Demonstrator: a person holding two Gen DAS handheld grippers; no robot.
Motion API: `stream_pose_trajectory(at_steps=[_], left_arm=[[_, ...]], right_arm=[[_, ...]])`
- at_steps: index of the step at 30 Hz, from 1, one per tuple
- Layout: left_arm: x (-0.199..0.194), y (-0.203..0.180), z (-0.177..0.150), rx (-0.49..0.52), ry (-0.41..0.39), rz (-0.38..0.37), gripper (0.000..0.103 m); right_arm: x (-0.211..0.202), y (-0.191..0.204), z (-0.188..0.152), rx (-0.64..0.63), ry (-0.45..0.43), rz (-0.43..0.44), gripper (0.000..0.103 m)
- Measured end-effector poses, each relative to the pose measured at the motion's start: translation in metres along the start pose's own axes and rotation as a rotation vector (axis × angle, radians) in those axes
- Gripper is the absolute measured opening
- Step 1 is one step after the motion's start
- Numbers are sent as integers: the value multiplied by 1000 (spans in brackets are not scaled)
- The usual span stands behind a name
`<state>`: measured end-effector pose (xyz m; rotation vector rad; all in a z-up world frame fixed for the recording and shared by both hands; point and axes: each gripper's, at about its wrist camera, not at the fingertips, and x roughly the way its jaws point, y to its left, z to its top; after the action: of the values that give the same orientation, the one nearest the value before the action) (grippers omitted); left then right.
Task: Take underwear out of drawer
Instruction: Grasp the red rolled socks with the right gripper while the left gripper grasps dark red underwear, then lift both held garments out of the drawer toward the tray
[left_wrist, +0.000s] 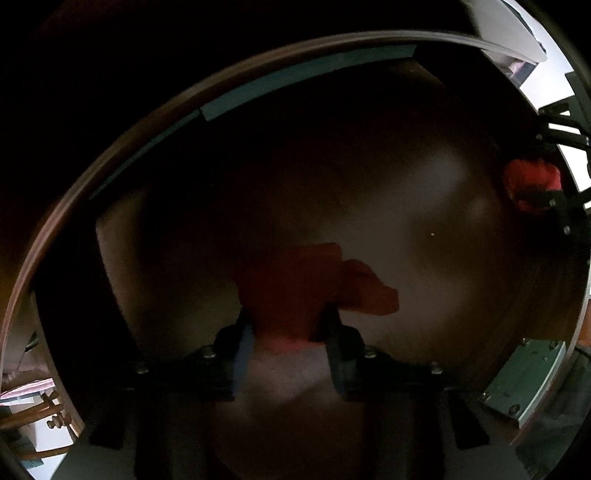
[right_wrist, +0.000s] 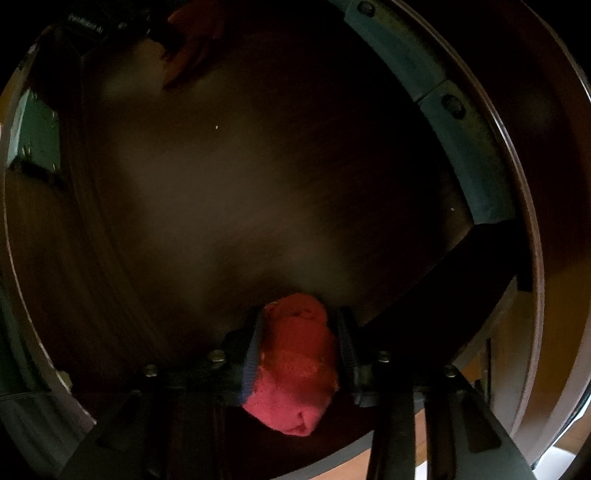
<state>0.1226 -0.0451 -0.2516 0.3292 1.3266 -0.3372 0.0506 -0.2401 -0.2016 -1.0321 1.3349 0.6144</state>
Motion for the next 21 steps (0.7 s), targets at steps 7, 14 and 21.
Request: stream_pose_trajectory(at_steps=[7,14,21], left_arm=[[-14,3,1,19,-68,15,29],[-31,10,-9,-15,-167,17,28],[-45,8,-20,-24,-234,53,28]], right_arm=[[-2,3,-11,41,-65,-12,20],[-19,-2,-21,116,-156,14,19],[-31,0,-22,193,-257,47,19]])
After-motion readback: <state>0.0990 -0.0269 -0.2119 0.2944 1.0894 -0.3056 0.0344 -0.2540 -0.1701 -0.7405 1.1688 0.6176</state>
